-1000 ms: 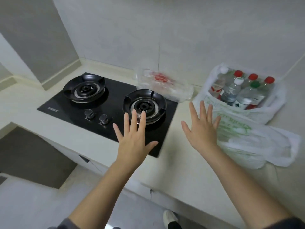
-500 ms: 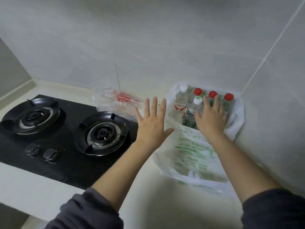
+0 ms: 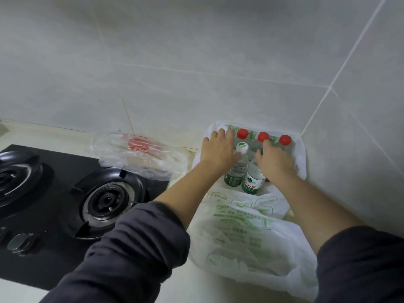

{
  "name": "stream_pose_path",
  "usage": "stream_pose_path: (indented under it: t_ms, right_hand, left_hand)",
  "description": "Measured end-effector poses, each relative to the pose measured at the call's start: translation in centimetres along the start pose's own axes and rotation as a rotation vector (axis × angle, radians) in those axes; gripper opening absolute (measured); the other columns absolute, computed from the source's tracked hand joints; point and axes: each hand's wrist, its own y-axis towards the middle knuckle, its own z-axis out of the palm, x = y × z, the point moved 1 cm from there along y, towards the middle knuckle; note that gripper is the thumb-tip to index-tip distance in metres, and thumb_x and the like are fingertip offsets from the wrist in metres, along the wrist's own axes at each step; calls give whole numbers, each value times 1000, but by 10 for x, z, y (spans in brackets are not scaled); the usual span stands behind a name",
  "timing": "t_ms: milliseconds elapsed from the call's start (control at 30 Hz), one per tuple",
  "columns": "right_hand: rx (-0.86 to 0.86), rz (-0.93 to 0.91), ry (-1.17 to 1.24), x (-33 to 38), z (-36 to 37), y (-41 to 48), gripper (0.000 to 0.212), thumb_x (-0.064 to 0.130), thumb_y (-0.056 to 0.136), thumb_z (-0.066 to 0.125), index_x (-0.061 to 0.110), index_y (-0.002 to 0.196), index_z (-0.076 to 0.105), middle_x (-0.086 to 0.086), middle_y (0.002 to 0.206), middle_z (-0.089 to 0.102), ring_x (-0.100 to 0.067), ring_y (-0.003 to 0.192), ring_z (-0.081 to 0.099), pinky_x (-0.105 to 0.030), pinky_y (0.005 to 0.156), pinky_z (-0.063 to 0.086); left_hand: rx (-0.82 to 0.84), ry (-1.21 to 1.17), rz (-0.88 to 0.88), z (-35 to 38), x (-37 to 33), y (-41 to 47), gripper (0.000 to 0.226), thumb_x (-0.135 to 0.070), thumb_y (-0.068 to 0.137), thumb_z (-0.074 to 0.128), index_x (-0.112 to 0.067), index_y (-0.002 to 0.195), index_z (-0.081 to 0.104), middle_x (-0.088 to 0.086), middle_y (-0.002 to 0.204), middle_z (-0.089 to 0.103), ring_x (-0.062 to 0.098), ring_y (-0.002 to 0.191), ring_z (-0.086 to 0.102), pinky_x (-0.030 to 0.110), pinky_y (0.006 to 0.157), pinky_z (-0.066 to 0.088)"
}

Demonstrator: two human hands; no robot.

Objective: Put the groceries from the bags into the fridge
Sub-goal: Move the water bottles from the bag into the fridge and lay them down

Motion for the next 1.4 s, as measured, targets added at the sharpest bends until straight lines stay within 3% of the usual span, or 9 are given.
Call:
stream_pose_path:
  t_ms: [133,267,400,567,733,967,1067,1233,1400]
  right_hand:
    - [-7,-4,-4,-1,2,1,27,33,103,34,10,112,48,0,60,43,-25,59,49,-27,45,26]
    - [-39,-9,7,-1,6,2,27,33,103,35,10,110,48,-1,61,44,-26,59,50,-27,47,28]
    - [-54,-10,-15,0,6,2,27,33,103,35,11,112,48,-3,65,48,-26,60,50,-27,47,27]
    - [-40,-6,-12,3,4,1,27,35,103,34,12,112,46,0,59,41,-24,57,48,-25,45,24]
    - [-30,47,157,2,-3,-2,30,39,99,45,13,113,50,-2,70,52,-26,68,53,-29,51,33]
    - [-272,99,541,49,-70,-5,19,37,81,63,19,81,59,1,76,63,-25,72,58,-29,57,40]
    - [-371,5,659,73,-126,-12,16,32,79,64,17,75,58,2,70,58,-24,69,53,-28,54,31]
    - [-479,-224,865,120,-188,-39,23,29,76,65,7,72,60,-4,64,58,-26,65,54,-34,56,42]
    - [-396,-420,985,170,-205,-88,27,28,76,65,5,68,56,-5,59,53,-22,59,46,-32,54,36]
  left_hand:
    - [33,16,67,5,-11,19,59,-52,96,42,-12,138,35,9,125,55,28,112,55,40,89,43]
    - [152,20,103,13,-18,29,45,-47,99,36,-12,127,41,6,98,63,28,84,62,36,75,51]
    - [161,-28,94,23,-21,26,40,-40,102,34,-12,129,35,7,83,55,28,74,55,35,67,43]
    - [173,-135,61,23,-24,22,37,-36,103,33,-10,131,33,13,102,62,30,85,59,38,67,45]
    - [152,-392,-135,19,-16,4,33,-29,100,43,-9,126,36,9,91,56,29,86,61,36,64,43]
    - [-197,-495,-195,-68,18,-12,31,-35,94,50,-8,108,46,9,82,55,34,74,54,34,59,37]
    - [-378,-541,-183,-122,38,-26,28,-35,91,53,-10,101,46,10,79,61,34,72,55,34,56,36]
    - [-605,-484,-199,-195,77,-77,27,-35,90,57,-11,98,46,1,72,57,28,68,51,32,53,28]
    - [-675,-367,-289,-227,114,-154,24,-35,91,58,-15,95,45,-8,68,52,19,61,51,22,47,30]
